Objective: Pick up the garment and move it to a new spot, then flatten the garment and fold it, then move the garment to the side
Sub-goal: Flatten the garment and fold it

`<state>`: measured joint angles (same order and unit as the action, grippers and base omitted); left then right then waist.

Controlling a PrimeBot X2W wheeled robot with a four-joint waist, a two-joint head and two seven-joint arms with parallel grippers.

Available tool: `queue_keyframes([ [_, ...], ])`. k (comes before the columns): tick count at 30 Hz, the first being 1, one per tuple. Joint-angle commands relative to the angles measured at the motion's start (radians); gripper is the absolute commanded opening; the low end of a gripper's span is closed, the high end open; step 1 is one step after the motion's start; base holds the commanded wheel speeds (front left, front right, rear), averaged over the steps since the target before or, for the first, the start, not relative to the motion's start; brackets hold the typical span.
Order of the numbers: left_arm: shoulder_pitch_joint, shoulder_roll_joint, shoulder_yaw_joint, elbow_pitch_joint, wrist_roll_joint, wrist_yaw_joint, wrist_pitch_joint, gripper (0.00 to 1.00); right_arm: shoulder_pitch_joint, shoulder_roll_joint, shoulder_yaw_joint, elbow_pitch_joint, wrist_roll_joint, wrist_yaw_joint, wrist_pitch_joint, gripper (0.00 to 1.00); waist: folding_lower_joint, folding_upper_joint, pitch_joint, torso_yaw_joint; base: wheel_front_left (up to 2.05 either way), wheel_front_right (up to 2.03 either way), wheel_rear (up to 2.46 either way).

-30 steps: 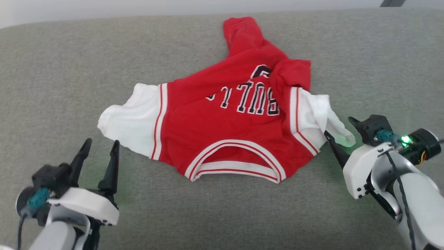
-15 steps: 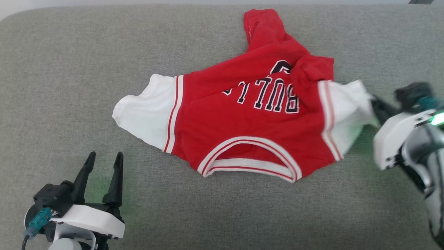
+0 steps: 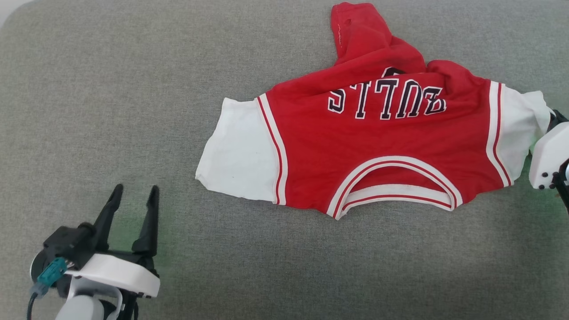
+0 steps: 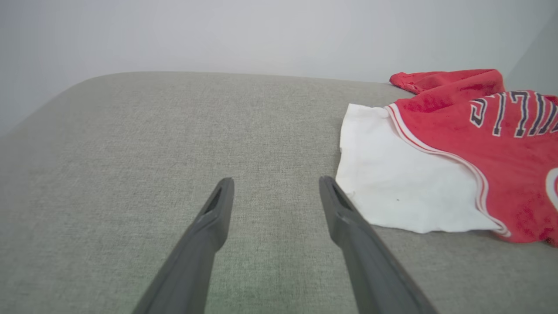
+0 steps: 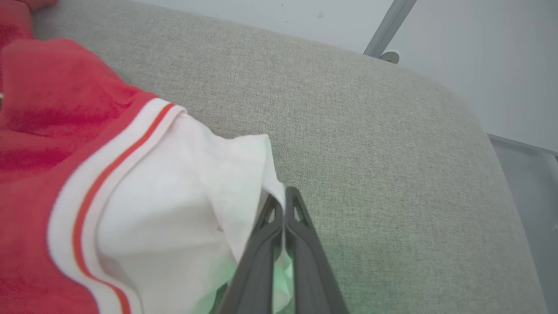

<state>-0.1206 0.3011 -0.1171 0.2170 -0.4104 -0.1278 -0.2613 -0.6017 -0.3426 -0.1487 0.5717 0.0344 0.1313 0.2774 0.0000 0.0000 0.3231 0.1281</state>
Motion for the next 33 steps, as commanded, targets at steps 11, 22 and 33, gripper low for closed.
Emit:
queue_keyframes([
  [11,-0.203,0.375,-0.347,-0.155,-0.06,-0.001,-0.006,1.0,0.088,0.038,-0.042,-0.068,-0.007,-0.001,-0.183,1.0,0.0,0.0,-0.03,-0.062,0.0,0.0,0.0],
  [22,-0.516,0.768,-0.864,-0.329,-0.259,-0.001,0.163,1.0,0.324,0.154,0.003,-0.373,0.031,-0.001,-0.262,1.0,0.0,0.0,-0.011,-0.22,0.0,0.0,0.0],
  [33,-0.734,0.83,-1.162,-0.313,-0.377,-0.001,0.399,1.0,0.41,0.232,0.059,-0.503,0.009,-0.001,-0.26,1.0,0.0,0.0,0.034,-0.323,0.0,0.0,0.0],
])
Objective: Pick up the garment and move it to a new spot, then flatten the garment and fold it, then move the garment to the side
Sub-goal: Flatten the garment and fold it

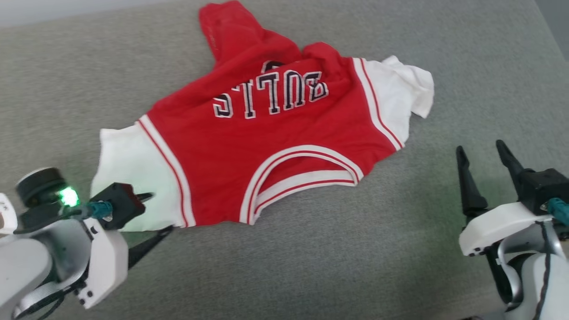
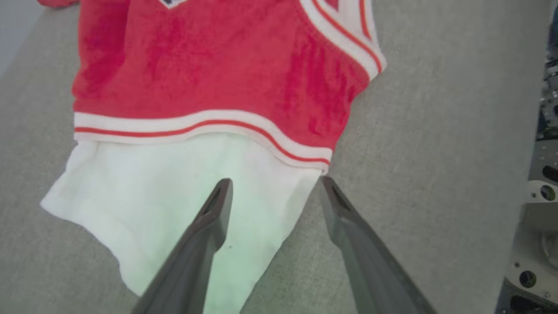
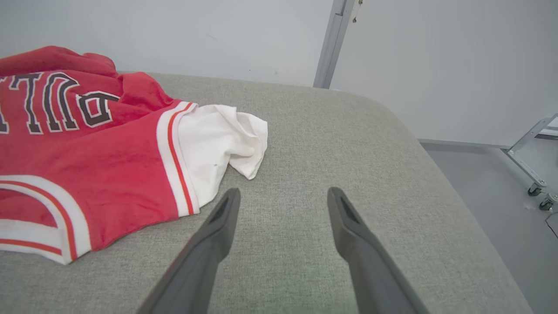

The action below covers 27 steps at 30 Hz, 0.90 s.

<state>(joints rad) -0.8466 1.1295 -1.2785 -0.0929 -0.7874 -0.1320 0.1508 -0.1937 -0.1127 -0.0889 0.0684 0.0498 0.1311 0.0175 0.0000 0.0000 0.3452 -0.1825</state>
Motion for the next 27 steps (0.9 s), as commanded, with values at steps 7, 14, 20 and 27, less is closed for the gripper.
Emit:
queue_keyframes([
  [7,0.075,0.022,-0.004,0.05,0.035,0.003,0.077,1.0,0.013,0.02,0.024,-0.034,-0.016,-0.001,0.008,1.0,0.0,0.0,0.045,-0.047,0.0,0.0,0.0],
  [14,0.036,-0.008,-0.005,0.179,0.08,0.011,0.031,0.45,0.003,0.004,0.061,-0.051,-0.021,-0.001,0.047,1.0,0.0,0.0,0.062,-0.04,0.0,0.0,0.0],
  [20,0.049,-0.05,-0.014,0.189,0.076,0.005,0.013,0.0,-0.05,-0.052,0.128,-0.054,0.017,-0.001,0.179,1.0,0.0,0.0,0.072,-0.023,0.0,0.0,0.0],
  [27,0.041,-0.071,-0.016,0.16,0.1,0.003,0.008,0.0,-0.197,-0.116,0.167,-0.052,0.093,-0.001,0.49,1.0,0.0,0.0,0.096,0.011,0.0,0.0,0.0],
])
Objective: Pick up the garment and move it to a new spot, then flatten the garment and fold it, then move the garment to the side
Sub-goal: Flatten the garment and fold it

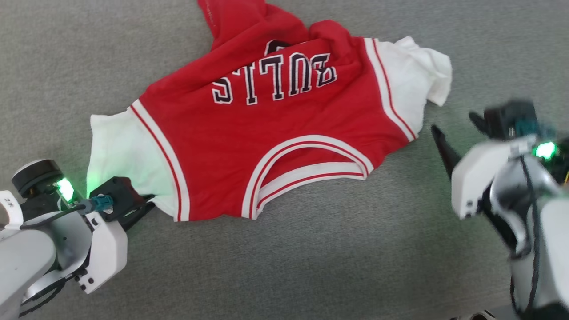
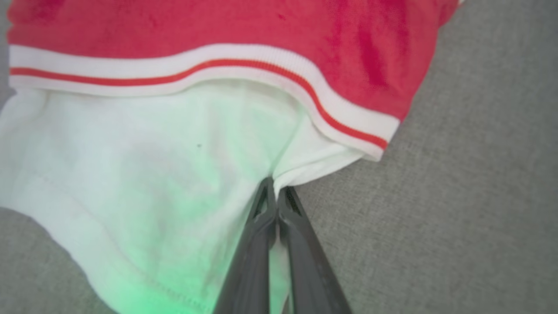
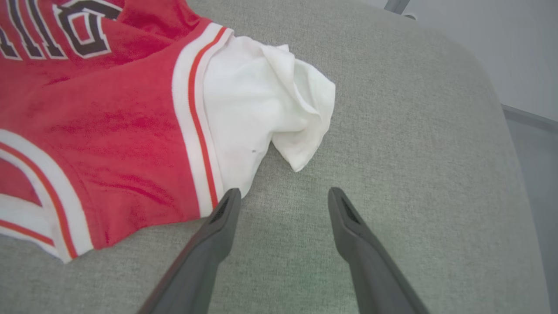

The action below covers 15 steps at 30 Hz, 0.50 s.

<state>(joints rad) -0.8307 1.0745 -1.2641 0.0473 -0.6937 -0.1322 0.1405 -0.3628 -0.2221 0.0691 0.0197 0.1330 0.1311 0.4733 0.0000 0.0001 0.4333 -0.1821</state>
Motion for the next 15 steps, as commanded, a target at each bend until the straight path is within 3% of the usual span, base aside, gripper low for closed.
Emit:
queue_keyframes([
  [1,0.02,-0.019,-0.03,0.016,0.011,0.003,0.017,0.0,-0.054,-0.016,0.014,-0.002,0.024,-0.001,0.078,1.0,0.0,-0.0001,0.013,0.015,0.0,0.0,0.0],
  [9,0.0,-0.033,-0.033,-0.005,0.031,0.003,0.005,0.0,-0.211,-0.022,0.022,0.065,0.107,-0.001,0.358,1.0,0.0,-0.0001,0.056,0.049,0.0,0.0,0.0],
  [15,-0.007,-0.037,-0.034,-0.006,0.039,0.003,-0.003,0.0,-0.25,-0.009,0.015,0.121,0.108,-0.001,0.425,1.0,0.0,-0.0001,0.082,0.061,0.0,0.0,0.0],
])
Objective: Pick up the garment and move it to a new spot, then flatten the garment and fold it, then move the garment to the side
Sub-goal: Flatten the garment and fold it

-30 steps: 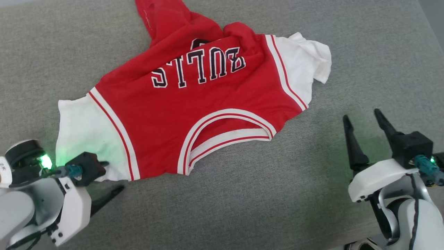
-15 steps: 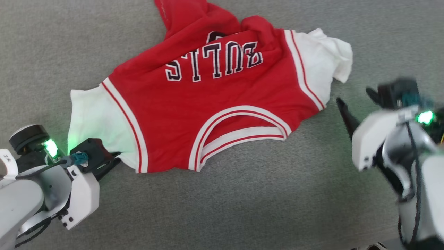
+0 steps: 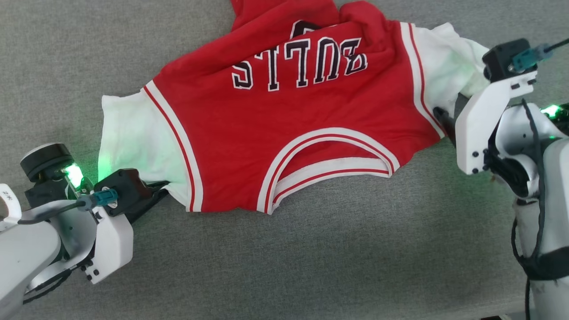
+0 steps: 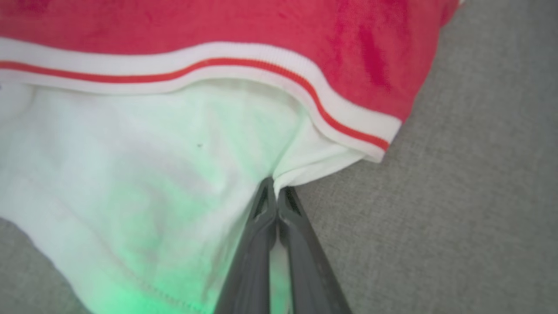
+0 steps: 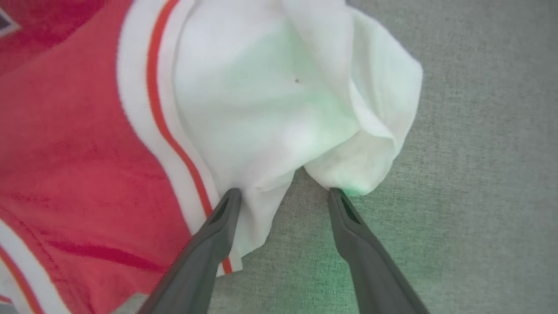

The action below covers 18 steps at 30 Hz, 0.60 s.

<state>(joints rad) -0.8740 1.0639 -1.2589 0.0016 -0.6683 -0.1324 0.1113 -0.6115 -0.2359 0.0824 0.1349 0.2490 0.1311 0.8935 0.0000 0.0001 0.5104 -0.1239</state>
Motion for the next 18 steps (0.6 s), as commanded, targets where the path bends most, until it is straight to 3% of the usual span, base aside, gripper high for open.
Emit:
queue_keyframes([
  [1,0.035,-0.026,-0.04,0.041,0.014,0.004,0.025,0.0,-0.005,0.013,-0.004,0.017,-0.007,-0.001,0.005,1.0,0.0,-0.0001,0.009,0.004,0.0,0.0,0.0],
  [2,0.034,-0.025,-0.04,0.043,0.015,0.004,0.023,0.0,-0.008,0.019,-0.009,0.028,-0.012,-0.001,0.007,0.88,0.0,-0.0001,0.012,0.004,0.0,0.0,0.0],
  [3,0.033,-0.025,-0.041,0.044,0.015,0.004,0.023,0.0,-0.008,0.023,-0.006,0.036,-0.015,-0.001,0.01,0.54,0.0,-0.0001,0.014,0.005,0.0,0.0,0.0],
  [4,0.032,-0.024,-0.041,0.044,0.015,0.004,0.023,0.0,-0.01,0.026,-0.003,0.041,-0.016,-0.001,0.009,0.44,0.0,-0.0001,0.016,0.004,0.0,0.0,0.0],
  [5,0.031,-0.023,-0.041,0.045,0.015,0.004,0.02,0.0,-0.009,0.03,-0.003,0.047,-0.01,-0.001,0.011,0.13,0.0,-0.0001,0.018,0.004,0.0,0.0,0.0],
  [6,0.03,-0.023,-0.041,0.046,0.014,0.004,0.019,0.0,-0.006,0.033,-0.002,0.053,-0.003,-0.001,0.015,0.0,0.0,-0.0001,0.018,0.004,0.0,0.0,0.0],
  [15,0.014,-0.05,-0.032,0.058,-0.069,0.004,-0.041,0.0,0.009,0.015,-0.017,0.038,0.029,-0.001,-0.027,0.0,0.0,-0.0001,-0.023,0.006,0.0,0.0,0.0],
  [18,-0.003,-0.065,-0.025,0.057,-0.155,0.004,-0.103,0.0,0.012,0.018,-0.045,0.004,0.048,-0.001,-0.074,0.0,0.0,-0.0001,-0.055,0.018,0.0,0.0,0.0],
])
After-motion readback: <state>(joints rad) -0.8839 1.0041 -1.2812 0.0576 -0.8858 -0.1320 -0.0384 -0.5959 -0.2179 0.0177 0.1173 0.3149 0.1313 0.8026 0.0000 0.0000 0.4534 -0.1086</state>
